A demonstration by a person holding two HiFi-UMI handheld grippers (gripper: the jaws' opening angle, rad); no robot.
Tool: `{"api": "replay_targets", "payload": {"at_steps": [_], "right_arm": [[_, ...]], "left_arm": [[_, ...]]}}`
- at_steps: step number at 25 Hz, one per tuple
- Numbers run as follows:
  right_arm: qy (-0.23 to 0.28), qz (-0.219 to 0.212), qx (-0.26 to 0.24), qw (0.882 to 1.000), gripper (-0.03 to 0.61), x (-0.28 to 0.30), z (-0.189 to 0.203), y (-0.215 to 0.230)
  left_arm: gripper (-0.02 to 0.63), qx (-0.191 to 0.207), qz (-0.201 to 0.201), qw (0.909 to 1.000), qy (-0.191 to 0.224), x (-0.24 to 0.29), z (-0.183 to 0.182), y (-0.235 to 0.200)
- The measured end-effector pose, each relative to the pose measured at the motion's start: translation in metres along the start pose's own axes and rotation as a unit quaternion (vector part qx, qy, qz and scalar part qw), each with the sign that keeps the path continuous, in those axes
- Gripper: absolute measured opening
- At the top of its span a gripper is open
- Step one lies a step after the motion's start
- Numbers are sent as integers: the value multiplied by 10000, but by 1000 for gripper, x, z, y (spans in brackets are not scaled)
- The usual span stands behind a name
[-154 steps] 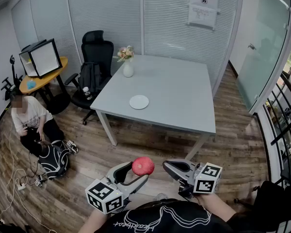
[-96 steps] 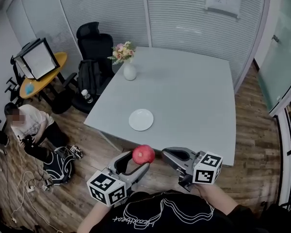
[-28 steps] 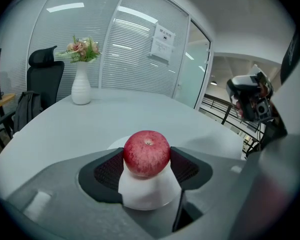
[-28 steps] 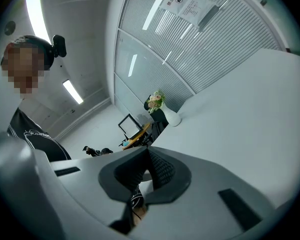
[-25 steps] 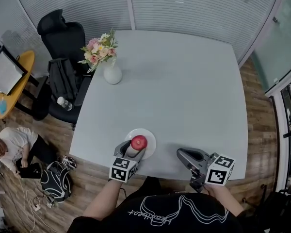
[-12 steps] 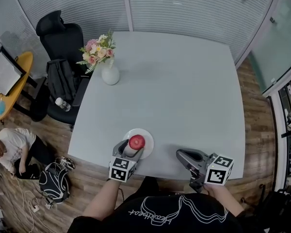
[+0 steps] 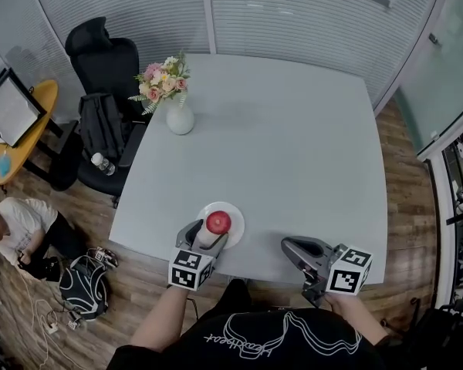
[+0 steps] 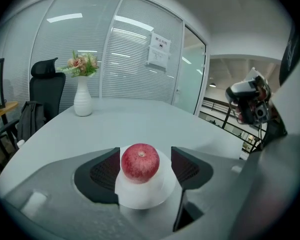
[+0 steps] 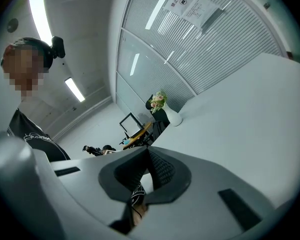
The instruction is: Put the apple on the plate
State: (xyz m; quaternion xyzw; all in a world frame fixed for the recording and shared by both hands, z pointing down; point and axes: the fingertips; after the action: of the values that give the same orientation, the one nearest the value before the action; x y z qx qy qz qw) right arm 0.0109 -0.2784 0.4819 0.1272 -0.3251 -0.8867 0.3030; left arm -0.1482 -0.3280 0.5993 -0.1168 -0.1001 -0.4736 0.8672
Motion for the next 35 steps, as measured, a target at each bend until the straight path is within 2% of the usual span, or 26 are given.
{"api": "replay_targets", "payload": {"at_steps": [4,10,17,19,21,24,32,35], "right_arm": [[33,-121,-82,9999,6,-6,0,-10],[175,-357,-307,9987,6,-17,-2,-30],[237,-715,-421,9963,6,-29,-1,-59],[267,-807,-412,9955,6,-36,-1,-68],[282,-883,-438,9947,6,-42,0,-76],[293,-1017,-491,9932,6,-51,0,-88],[320,-1317,-888,9868,6,-71,5,-118],[348,-1319,-831,9872,6,-76,4,-121]], "left_arm": [[308,-48,112,9998,187,-16,-27,19],[299,-183,467,9962,712,-50,-78,61],[199,-326,788,9887,1235,-93,-127,114],[161,-411,889,9865,1311,-104,-135,130],[93,-530,986,9840,1387,-114,-141,145],[40,-664,1131,9801,1487,-127,-148,164],[15,-622,1371,9760,1573,-147,-148,202],[15,-621,1374,9755,1603,-151,-149,207]]}}
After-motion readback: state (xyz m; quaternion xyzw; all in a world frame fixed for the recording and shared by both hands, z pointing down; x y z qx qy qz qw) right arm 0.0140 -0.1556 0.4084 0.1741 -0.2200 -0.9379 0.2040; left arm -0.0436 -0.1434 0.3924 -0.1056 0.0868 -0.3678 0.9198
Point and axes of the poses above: the fingertips, and each gripper's own axes: x forward along the fingers, y to its right, z out of its underside, and after that the axes turned 15 degrees about y, right-handed
